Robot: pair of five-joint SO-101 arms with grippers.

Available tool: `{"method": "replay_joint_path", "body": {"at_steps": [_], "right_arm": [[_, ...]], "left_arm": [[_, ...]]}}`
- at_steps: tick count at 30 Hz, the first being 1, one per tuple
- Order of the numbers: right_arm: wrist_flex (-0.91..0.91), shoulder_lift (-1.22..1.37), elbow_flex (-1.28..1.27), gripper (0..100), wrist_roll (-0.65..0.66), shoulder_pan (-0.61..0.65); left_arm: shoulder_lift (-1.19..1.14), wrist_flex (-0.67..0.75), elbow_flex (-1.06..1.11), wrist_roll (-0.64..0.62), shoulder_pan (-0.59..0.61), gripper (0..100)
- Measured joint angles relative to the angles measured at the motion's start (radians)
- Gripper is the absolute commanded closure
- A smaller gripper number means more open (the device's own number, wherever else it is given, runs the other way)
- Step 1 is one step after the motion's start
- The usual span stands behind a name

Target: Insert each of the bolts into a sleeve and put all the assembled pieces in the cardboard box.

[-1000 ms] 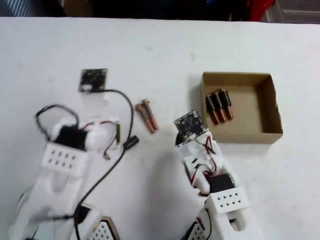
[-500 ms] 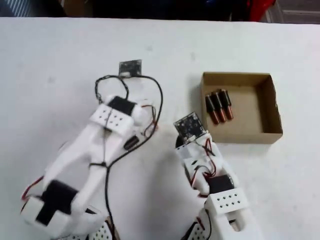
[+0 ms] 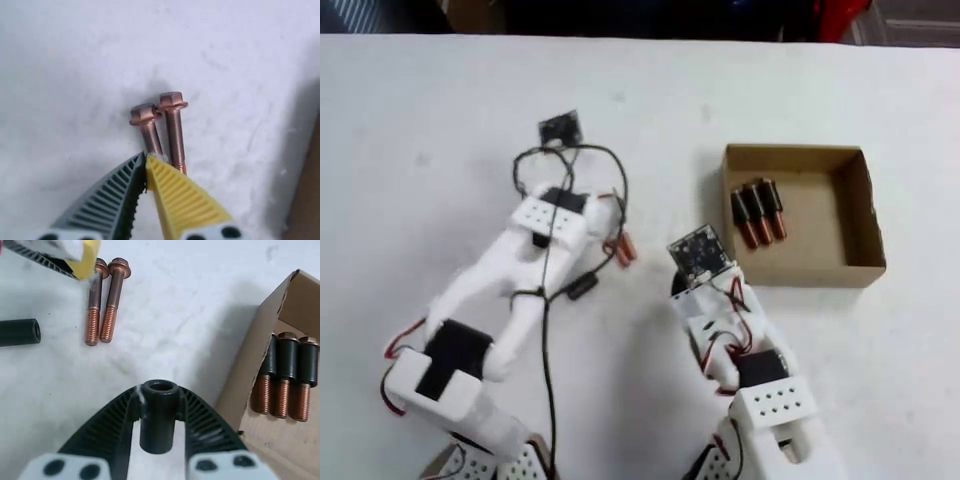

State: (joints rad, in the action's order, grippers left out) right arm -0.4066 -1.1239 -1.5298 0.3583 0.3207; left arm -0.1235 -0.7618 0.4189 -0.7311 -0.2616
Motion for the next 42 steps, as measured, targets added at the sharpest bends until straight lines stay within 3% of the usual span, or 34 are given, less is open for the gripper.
{"method": "replay_joint_path", "body": {"at_steps": [8, 22, 30, 42], "right_arm": [[0.0, 0.0, 0.0, 98.1, 0.0, 0.0], [0.0, 0.0, 0.0, 98.1, 0.0, 0.0], [0.0, -0.003, -0.015, 98.1, 0.0, 0.0], [0.0, -0.003, -0.015, 98.1, 0.0, 0.0]], "left_arm": [[0.0, 0.002, 0.0, 0.0, 0.003, 81], [0.0, 0.005, 0.018, -0.005, 0.029, 81], [-0.002, 0.133, 0.114, -0.04, 0.031, 81], [-0.097, 0.132, 0.103, -0.054, 0.071, 81]]}}
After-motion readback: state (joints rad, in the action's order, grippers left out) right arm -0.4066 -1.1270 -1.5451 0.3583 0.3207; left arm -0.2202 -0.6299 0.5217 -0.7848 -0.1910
